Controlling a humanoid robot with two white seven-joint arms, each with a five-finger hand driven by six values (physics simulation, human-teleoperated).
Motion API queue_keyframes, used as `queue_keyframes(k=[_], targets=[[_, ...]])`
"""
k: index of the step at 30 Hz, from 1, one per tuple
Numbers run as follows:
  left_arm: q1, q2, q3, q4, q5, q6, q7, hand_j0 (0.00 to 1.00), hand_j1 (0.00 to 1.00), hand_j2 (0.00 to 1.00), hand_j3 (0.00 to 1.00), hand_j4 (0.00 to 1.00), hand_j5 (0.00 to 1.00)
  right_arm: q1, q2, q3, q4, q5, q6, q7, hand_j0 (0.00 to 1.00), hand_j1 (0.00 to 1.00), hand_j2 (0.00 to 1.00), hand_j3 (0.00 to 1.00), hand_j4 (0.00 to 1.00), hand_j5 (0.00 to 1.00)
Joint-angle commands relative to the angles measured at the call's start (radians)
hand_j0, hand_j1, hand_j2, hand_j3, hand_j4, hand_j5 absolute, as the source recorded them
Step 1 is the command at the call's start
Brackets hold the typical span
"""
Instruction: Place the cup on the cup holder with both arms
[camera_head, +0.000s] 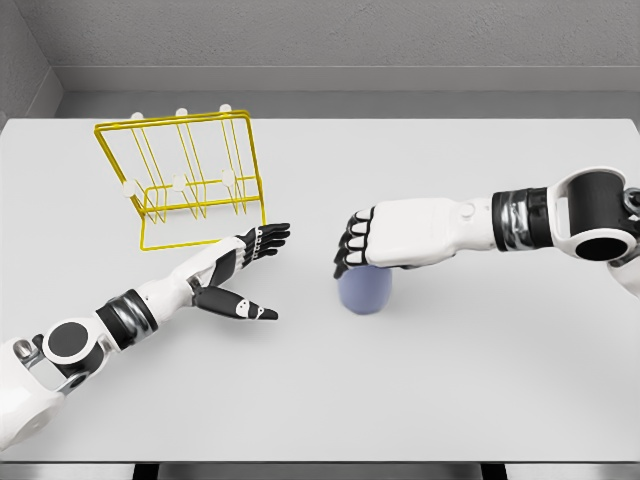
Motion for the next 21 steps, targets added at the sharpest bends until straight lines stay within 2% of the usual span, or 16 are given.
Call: queue_keyframes(k=[1, 6, 8, 11, 15, 17, 21], targets=[[0.0, 0.0, 0.0, 0.0, 0.001, 0.0, 0.0, 1.0, 1.0, 1.0, 1.0, 1.0, 1.0, 0.0, -0.001, 0.0, 0.001, -0.003, 0.003, 0.0, 0.93, 0.93, 0.93, 0.93, 0.93, 0.93], [-0.002, 0.0, 0.001, 0.0, 0.001, 0.0, -0.001, 1.0, 1.0, 1.0, 1.0, 1.0, 1.0, -0.002, -0.001, -0.013, 0.007, -0.005, 0.003, 0.0, 0.93, 0.93, 0.93, 0.93, 0.93, 0.93], [0.0, 0.0, 0.001, 0.0, 0.001, 0.0, 0.0, 1.0, 1.0, 1.0, 1.0, 1.0, 1.0, -0.003, -0.008, -0.019, 0.007, -0.005, 0.003, 0.0, 0.99, 0.99, 0.99, 0.99, 0.99, 0.99], [0.0, -0.001, -0.001, 0.0, 0.001, 0.0, 0.0, 1.0, 1.0, 1.0, 1.0, 1.0, 1.0, -0.002, -0.024, -0.063, 0.006, -0.01, 0.003, 0.0, 1.0, 1.0, 1.0, 1.0, 1.0, 1.0], [0.0, -0.006, -0.001, 0.0, 0.001, 0.0, 0.0, 1.0, 1.0, 1.0, 1.0, 1.0, 1.0, 0.009, -0.047, -0.164, 0.006, -0.036, 0.003, 0.0, 1.0, 1.0, 1.0, 1.0, 1.0, 1.0], [-0.002, -0.009, -0.003, -0.001, 0.001, 0.0, 0.0, 1.0, 1.0, 1.0, 1.0, 1.0, 1.0, 0.032, -0.086, -0.224, 0.009, -0.086, 0.003, 0.0, 1.0, 1.0, 1.0, 1.0, 1.0, 1.0], [-0.006, -0.013, -0.004, 0.0, 0.001, 0.001, 0.0, 1.0, 1.0, 1.0, 1.0, 1.0, 1.0, 0.147, -0.185, -0.411, 0.078, -0.237, 0.003, 0.0, 1.0, 1.0, 1.0, 1.0, 1.0, 1.0]])
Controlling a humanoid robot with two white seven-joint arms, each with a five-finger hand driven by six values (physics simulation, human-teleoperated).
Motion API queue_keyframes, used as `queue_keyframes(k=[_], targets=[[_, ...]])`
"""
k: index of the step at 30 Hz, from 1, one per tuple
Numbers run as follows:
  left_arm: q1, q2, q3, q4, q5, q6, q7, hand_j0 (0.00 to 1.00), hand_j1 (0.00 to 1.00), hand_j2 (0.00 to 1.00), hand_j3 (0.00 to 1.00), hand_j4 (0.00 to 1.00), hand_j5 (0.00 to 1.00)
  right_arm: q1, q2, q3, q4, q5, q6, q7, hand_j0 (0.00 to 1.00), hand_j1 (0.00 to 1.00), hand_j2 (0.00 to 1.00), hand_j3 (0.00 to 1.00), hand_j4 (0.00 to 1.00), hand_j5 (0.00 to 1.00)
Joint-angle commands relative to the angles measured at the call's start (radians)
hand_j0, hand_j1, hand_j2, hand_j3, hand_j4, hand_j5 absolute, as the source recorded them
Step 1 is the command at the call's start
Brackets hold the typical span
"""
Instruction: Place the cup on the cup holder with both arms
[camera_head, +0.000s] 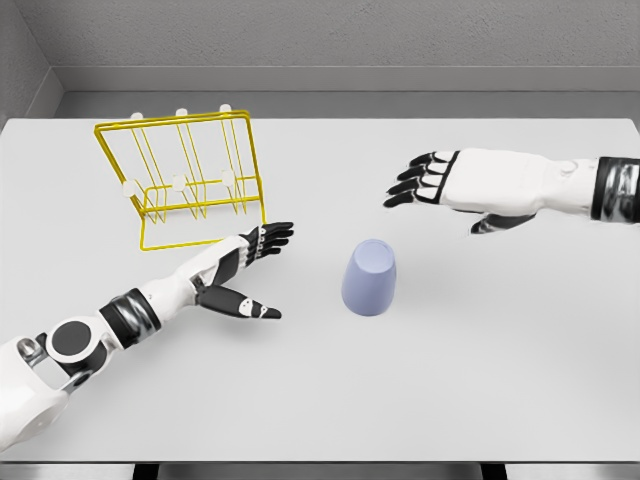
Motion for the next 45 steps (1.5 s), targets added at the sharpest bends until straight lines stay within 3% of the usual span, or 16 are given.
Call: queue_keyframes(k=[1, 5, 8, 11, 17, 25, 45], targets=[[0.0, -0.01, -0.001, 0.004, 0.003, 0.001, -0.001, 1.0, 1.0, 1.0, 1.0, 1.0, 1.0, 0.018, -0.071, -0.14, 0.036, -0.121, 0.004, -0.001, 1.0, 1.0, 1.0, 1.0, 1.0, 1.0], [-0.009, -0.032, -0.002, 0.007, 0.004, 0.004, 0.0, 1.0, 1.0, 1.0, 1.0, 1.0, 1.0, 0.256, -0.065, -0.361, 0.034, -0.219, 0.004, -0.001, 1.0, 1.0, 1.0, 1.0, 1.0, 1.0], [-0.018, -0.056, -0.001, 0.019, 0.006, 0.007, 0.0, 1.0, 1.0, 1.0, 1.0, 1.0, 1.0, 0.319, -0.005, -0.411, 0.036, -0.288, 0.004, -0.001, 1.0, 1.0, 1.0, 1.0, 1.0, 1.0], [-0.022, -0.07, -0.002, 0.027, 0.032, 0.008, 0.0, 1.0, 1.0, 1.0, 1.0, 1.0, 1.0, 0.411, 0.083, -0.531, 0.039, -0.313, 0.004, -0.001, 1.0, 1.0, 1.0, 1.0, 1.0, 1.0], [-0.035, -0.101, -0.008, 0.036, 0.032, 0.011, 0.0, 1.0, 1.0, 1.0, 1.0, 1.0, 1.0, 0.427, 0.116, -0.551, 0.105, -0.314, 0.004, -0.001, 1.0, 1.0, 1.0, 1.0, 1.0, 1.0], [-0.094, -0.181, -0.031, 0.11, 0.032, 0.048, 0.0, 1.0, 1.0, 1.0, 1.0, 1.0, 1.0, 0.437, 0.138, -0.552, 0.106, -0.311, 0.004, -0.001, 1.0, 1.0, 1.0, 1.0, 1.0, 1.0], [-0.112, -0.237, -0.053, 0.131, 0.023, 0.079, 0.0, 1.0, 1.0, 1.0, 1.0, 1.0, 1.0, 0.436, 0.139, -0.552, 0.105, -0.313, 0.004, -0.001, 1.0, 1.0, 1.0, 1.0, 1.0, 1.0]])
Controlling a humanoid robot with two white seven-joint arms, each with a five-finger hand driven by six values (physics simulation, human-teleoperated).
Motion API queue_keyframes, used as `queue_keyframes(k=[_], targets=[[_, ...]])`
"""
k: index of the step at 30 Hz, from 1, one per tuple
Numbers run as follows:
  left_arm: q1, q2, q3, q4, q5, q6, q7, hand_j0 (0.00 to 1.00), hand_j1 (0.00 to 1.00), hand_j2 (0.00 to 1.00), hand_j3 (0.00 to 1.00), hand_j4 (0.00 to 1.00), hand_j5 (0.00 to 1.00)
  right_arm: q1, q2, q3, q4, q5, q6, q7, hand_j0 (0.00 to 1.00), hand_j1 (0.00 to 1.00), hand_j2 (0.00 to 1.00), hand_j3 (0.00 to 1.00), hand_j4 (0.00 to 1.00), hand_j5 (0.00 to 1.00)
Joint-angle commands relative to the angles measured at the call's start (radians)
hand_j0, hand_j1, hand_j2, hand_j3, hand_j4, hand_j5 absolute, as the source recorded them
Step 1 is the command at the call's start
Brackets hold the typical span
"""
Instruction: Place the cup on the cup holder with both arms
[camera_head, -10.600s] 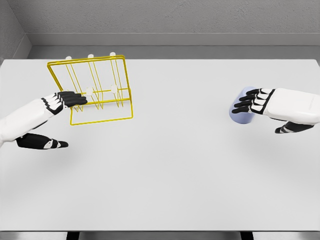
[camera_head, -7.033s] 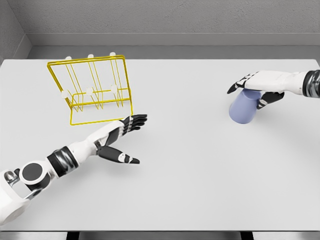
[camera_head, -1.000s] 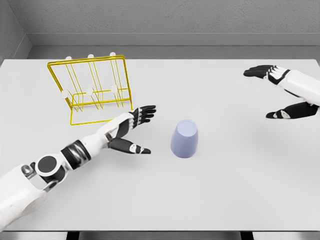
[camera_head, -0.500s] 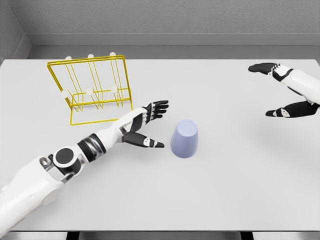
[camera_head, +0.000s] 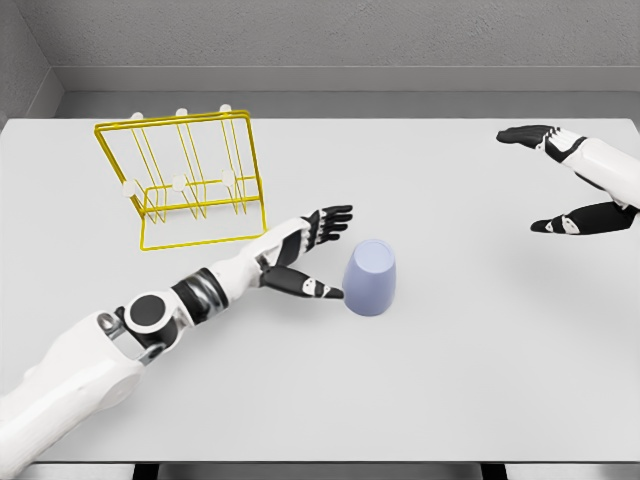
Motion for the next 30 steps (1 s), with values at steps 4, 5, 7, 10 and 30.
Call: queue_keyframes(k=[4, 5, 7, 10, 30], targets=[[-0.011, -0.018, -0.02, 0.014, 0.0, 0.018, 0.001, 1.0, 1.0, 1.0, 1.0, 1.0, 1.0, 0.002, -0.001, 0.0, 0.0, -0.008, 0.003, -0.001, 1.0, 1.0, 1.0, 1.0, 1.0, 1.0], [-0.012, -0.018, -0.02, 0.016, 0.0, 0.018, 0.001, 1.0, 1.0, 1.0, 1.0, 1.0, 1.0, 0.002, -0.001, 0.0, 0.0, -0.008, 0.003, -0.001, 1.0, 1.0, 1.0, 1.0, 1.0, 1.0], [-0.014, -0.021, -0.02, 0.016, 0.0, 0.018, 0.001, 1.0, 1.0, 1.0, 1.0, 1.0, 1.0, 0.0, -0.001, 0.0, 0.0, -0.008, 0.003, -0.001, 1.0, 1.0, 1.0, 1.0, 1.0, 1.0], [-0.014, -0.034, -0.02, 0.017, 0.001, 0.018, 0.001, 1.0, 1.0, 1.0, 1.0, 1.0, 1.0, 0.002, -0.001, 0.0, 0.0, -0.008, 0.003, -0.001, 1.0, 1.0, 1.0, 1.0, 1.0, 1.0], [-0.015, -0.086, -0.026, 0.019, 0.003, 0.049, 0.001, 1.0, 1.0, 1.0, 1.0, 1.0, 1.0, 0.002, -0.001, 0.0, -0.002, -0.008, 0.003, -0.001, 1.0, 1.0, 1.0, 1.0, 1.0, 1.0]])
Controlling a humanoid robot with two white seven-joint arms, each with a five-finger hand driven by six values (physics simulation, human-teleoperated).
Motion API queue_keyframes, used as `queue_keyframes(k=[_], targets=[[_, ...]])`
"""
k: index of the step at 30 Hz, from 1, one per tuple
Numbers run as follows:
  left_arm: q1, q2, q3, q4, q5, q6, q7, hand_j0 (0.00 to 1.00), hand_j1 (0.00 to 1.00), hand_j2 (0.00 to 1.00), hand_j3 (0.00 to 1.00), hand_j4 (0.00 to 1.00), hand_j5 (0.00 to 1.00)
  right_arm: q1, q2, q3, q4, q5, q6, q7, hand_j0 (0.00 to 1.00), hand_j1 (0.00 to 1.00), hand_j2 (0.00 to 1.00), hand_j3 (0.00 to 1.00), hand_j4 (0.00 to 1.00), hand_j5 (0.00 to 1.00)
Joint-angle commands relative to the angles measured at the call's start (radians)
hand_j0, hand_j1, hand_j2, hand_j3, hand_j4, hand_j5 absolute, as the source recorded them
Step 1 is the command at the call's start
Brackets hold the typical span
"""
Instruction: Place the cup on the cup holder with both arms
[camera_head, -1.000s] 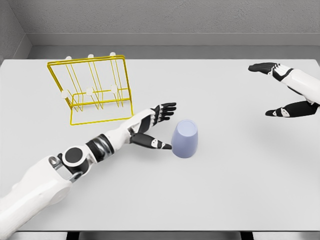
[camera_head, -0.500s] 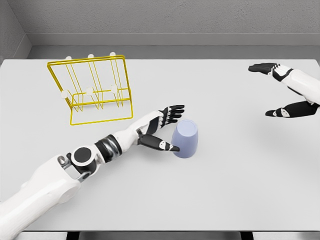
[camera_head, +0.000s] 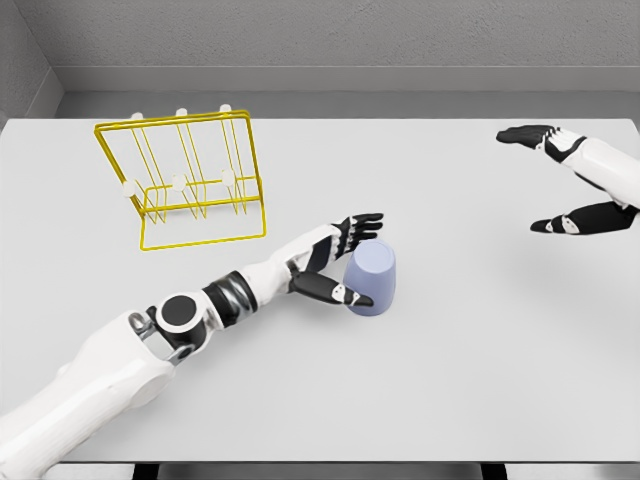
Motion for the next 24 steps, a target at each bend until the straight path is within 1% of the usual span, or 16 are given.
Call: queue_keyframes(k=[1, 12, 15, 23, 24], targets=[[0.0, -0.01, 0.0, 0.001, 0.001, 0.006, 0.001, 1.0, 1.0, 1.0, 1.0, 1.0, 1.0, 0.0, -0.001, 0.0, 0.0, -0.008, 0.003, -0.001, 1.0, 1.0, 1.0, 1.0, 1.0, 1.0], [0.0, -0.022, 0.0, 0.011, -0.002, 0.019, 0.001, 1.0, 1.0, 1.0, 1.0, 1.0, 1.0, 0.0, -0.001, 0.0, 0.001, -0.009, 0.003, -0.001, 1.0, 1.0, 1.0, 1.0, 1.0, 1.0], [0.0, -0.024, 0.0, 0.033, -0.002, 0.019, 0.001, 1.0, 1.0, 1.0, 1.0, 1.0, 1.0, 0.0, -0.001, 0.0, 0.0, -0.008, 0.003, -0.001, 1.0, 1.0, 1.0, 1.0, 1.0, 1.0], [0.002, -0.03, -0.002, 0.031, -0.002, 0.02, 0.001, 1.0, 1.0, 1.0, 1.0, 1.0, 1.0, 0.0, -0.001, 0.0, 0.0, -0.008, 0.003, -0.001, 1.0, 1.0, 1.0, 1.0, 1.0, 1.0], [0.002, -0.03, -0.002, 0.031, -0.002, 0.019, 0.001, 0.94, 0.94, 0.94, 0.94, 0.94, 0.94, 0.0, -0.001, 0.0, 0.0, -0.008, 0.003, -0.001, 1.0, 1.0, 1.0, 1.0, 1.0, 1.0]])
